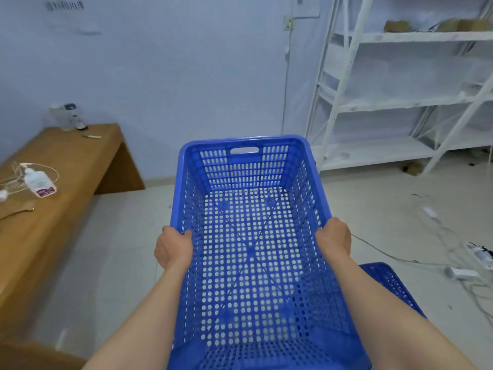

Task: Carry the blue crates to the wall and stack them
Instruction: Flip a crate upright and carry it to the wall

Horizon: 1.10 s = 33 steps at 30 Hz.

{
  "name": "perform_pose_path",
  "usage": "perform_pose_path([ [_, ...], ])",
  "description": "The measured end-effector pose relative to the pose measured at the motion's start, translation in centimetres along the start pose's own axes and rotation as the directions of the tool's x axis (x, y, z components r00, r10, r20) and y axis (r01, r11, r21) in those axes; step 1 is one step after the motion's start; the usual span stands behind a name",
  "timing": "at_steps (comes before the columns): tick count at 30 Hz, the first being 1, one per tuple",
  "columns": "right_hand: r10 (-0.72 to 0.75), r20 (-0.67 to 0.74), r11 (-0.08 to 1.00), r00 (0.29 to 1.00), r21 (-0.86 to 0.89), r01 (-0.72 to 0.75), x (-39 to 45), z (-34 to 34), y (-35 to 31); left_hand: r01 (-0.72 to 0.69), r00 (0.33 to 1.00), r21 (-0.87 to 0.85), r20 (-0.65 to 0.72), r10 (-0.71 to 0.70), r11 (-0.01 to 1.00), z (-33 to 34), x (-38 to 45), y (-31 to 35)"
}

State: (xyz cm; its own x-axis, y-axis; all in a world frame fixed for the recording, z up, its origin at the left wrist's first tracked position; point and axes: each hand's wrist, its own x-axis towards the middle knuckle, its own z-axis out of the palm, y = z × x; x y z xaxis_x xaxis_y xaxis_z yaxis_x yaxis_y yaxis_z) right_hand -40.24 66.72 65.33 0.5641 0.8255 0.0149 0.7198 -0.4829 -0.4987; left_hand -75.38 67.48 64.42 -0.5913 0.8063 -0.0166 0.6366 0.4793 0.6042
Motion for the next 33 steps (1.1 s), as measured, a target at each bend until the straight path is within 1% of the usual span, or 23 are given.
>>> perform_pose_path([
  [3,-0.017,0.003,0.999,1.000,0.039,0.017,5.1,2.6,-2.9,0.024,1.000,0.003,-0.017,-0.024,1.000,2.4,4.7,2.4],
  [6,-0.035,0.017,0.999,0.999,0.032,0.034,11.1,5.5,-5.7,0.042,0.999,0.011,-0.024,-0.041,0.999,5.5,10.1,5.4],
  [12,-0.035,0.065,0.999,0.997,0.014,0.034,25.9,11.6,-11.8,0.110,0.993,0.023,-0.044,-0.109,0.994,12.5,21.3,12.6],
  [14,-0.067,0.069,0.998,0.995,-0.001,0.067,30.4,13.1,-14.2,0.134,0.990,0.020,-0.046,-0.133,0.991,14.5,24.7,14.7],
  [21,-0.172,0.110,0.984,0.979,-0.032,0.177,45.0,18.5,-23.4,0.258,0.962,-0.083,-0.070,-0.264,0.963,20.7,35.9,19.6],
  [28,-0.314,0.137,0.937,0.939,-0.114,0.330,58.8,26.4,-34.4,0.424,0.895,-0.225,-0.043,-0.443,0.878,29.3,48.7,23.1],
  [31,-0.370,0.162,0.907,0.915,-0.149,0.394,64.5,30.5,-39.1,0.507,0.852,-0.259,0.008,-0.524,0.822,33.8,54.2,23.7],
  [33,-0.426,0.187,0.873,0.885,-0.173,0.456,68.7,33.8,-41.9,0.558,0.817,-0.292,0.032,-0.575,0.777,37.2,57.3,23.8],
])
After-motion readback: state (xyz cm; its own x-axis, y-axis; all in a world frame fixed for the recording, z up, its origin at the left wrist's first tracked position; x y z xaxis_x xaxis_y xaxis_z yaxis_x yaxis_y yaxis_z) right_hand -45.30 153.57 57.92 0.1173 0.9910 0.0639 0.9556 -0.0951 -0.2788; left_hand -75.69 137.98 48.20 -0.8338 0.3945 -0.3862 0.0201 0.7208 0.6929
